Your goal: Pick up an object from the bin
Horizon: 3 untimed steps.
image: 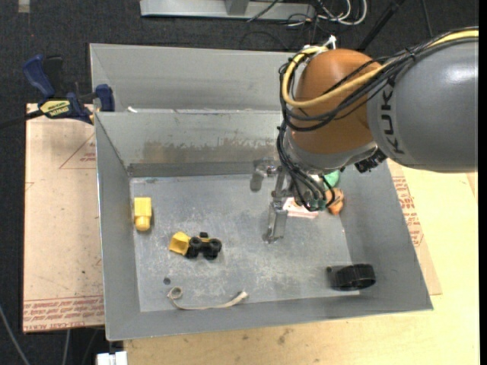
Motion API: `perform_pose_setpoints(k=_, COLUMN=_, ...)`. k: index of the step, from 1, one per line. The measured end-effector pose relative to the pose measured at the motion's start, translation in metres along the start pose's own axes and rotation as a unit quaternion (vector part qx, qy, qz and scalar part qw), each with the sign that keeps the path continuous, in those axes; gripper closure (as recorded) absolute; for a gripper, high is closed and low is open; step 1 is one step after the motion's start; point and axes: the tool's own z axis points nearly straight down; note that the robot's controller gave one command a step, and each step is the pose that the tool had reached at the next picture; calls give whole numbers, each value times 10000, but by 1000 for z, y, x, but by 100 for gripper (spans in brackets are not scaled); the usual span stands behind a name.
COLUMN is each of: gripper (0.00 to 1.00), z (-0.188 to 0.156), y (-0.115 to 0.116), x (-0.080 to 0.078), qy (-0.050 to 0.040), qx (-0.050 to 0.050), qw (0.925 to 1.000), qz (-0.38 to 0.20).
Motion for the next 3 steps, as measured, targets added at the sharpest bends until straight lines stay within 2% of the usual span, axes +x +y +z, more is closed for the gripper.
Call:
perform_pose_setpoints(k=1, gripper=0, z=-5, y=0, x=-2, qy=-41, qx=-2, qw=10000, qz=6)
perform_pose_setpoints(k=2, gripper=0, z=42, y=39, x=2, qy=-77, qx=-2, qw=9996, qz=271)
perform_pose_setpoints(k=3, gripper=0, z=81, y=50, x=42, qy=-30, qx=-23, qw=9997, qz=241)
